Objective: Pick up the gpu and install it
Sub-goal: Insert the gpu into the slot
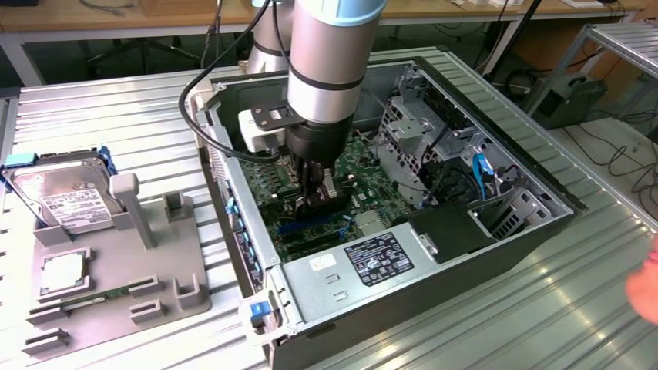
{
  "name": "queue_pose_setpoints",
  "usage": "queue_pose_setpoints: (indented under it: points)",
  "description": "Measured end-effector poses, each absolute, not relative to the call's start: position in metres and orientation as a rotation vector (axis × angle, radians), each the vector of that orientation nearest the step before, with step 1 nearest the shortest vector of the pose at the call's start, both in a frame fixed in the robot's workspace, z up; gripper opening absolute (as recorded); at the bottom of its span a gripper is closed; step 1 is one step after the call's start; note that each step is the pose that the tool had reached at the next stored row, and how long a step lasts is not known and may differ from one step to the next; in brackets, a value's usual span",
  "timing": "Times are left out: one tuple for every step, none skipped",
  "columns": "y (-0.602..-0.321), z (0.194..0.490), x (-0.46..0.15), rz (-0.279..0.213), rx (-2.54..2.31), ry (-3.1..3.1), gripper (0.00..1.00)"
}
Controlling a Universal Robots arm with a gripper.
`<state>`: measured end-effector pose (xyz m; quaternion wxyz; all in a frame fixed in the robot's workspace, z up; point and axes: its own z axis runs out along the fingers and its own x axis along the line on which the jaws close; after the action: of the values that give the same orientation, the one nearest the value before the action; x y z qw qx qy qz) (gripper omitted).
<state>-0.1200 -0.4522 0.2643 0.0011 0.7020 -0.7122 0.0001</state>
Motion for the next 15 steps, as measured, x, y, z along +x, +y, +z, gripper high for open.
queue_pose_setpoints:
  points:
    - [-0.4522,0.2644,-0.1199,0.000,2.204,-2.236,0.26]
    - [-0.4522,0.2645,-0.1199,0.000,2.204,-2.236,0.26]
    - [-0.4522,0.2650,-0.1199,0.000,2.204,-2.236,0.26]
    - [-0.4522,0.2656,-0.1199,0.000,2.204,-2.236,0.26]
    - [-0.4522,0.2666,-0.1200,0.000,2.204,-2.236,0.26]
    - [-0.4522,0.2668,-0.1199,0.000,2.204,-2.236,0.26]
    - [-0.4522,0.2669,-0.1199,0.000,2.204,-2.236,0.26]
    - [-0.4522,0.2669,-0.1199,0.000,2.203,-2.237,0.26]
    - [-0.4522,0.2669,-0.1200,0.000,2.200,-2.240,0.26]
    - [-0.4522,0.2670,-0.1200,0.000,2.197,-2.242,0.26]
    - [-0.4523,0.2670,-0.1200,0.001,2.194,-2.245,0.26]
    - [-0.4522,0.2666,-0.1199,0.001,2.193,-2.246,0.26]
    - [-0.4523,0.2663,-0.1199,0.001,2.191,-2.247,0.26]
    - [-0.4523,0.2659,-0.1200,0.000,2.191,-2.248,0.26]
    - [-0.4522,0.2656,-0.1199,0.000,2.191,-2.248,0.26]
